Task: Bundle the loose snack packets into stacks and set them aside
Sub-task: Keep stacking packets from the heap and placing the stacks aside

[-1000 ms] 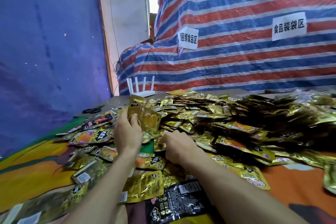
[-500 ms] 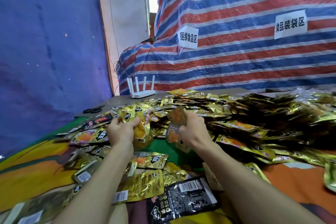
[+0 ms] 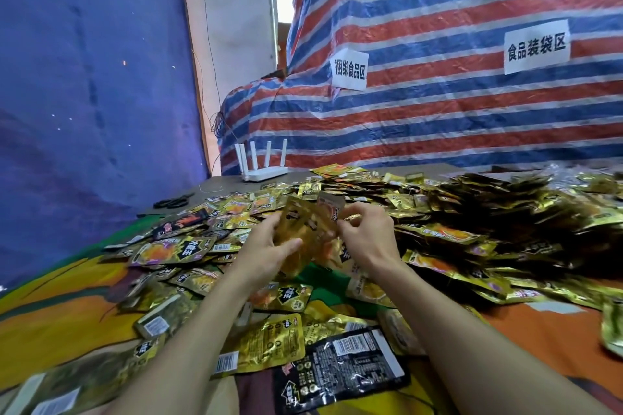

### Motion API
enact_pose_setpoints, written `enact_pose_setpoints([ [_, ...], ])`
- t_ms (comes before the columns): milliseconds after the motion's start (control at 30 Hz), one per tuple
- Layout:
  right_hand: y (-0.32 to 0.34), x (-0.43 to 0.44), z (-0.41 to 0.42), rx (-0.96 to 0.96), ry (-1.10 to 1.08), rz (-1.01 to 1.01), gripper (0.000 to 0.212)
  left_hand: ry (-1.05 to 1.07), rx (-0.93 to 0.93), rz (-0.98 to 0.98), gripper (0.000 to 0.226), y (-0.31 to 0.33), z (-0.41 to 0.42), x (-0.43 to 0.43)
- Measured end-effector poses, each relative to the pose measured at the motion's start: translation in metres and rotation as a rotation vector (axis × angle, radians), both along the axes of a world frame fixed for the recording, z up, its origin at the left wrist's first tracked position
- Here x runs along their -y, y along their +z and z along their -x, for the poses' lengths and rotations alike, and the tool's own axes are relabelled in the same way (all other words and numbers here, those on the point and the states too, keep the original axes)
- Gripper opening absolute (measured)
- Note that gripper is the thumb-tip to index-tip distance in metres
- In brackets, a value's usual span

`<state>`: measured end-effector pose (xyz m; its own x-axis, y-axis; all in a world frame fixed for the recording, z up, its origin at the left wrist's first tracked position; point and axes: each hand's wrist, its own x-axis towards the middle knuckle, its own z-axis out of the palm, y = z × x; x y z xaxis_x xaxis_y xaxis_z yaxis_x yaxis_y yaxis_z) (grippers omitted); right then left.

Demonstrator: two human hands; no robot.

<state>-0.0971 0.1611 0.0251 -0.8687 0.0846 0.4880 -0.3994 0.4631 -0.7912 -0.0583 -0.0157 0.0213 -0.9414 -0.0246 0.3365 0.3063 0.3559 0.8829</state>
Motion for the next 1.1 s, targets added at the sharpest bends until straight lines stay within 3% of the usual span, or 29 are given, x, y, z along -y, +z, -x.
enact_pose_setpoints([
  [200,0.006,-0.005,0.001,0.13,0.024,0.147,0.017,-0.214,-0.084,0.243,0.037,-0.006,-0.001,-0.006],
  [300,0.008,-0.003,0.001,0.2,0.094,0.254,0.016,-0.165,-0.153,0.529,0.039,-0.009,0.001,-0.007],
  [367,0.009,-0.003,0.0,0.237,0.147,0.352,0.012,-0.117,-0.198,0.602,0.045,-0.009,0.002,-0.007],
  [533,0.016,0.0,-0.001,0.428,0.289,0.501,0.013,-0.13,-0.204,0.38,0.047,-0.014,0.006,-0.009],
  [800,0.008,0.003,-0.004,0.365,0.509,0.149,0.024,-0.084,-0.228,0.347,0.039,-0.013,0.006,-0.004],
  [967,0.014,-0.017,-0.001,0.585,0.637,0.12,0.025,-0.122,-0.12,0.263,0.04,-0.014,0.007,-0.003],
  [1100,0.018,-0.037,-0.002,0.694,0.74,0.074,0.017,-0.276,-0.053,0.128,0.039,-0.012,0.003,-0.003],
])
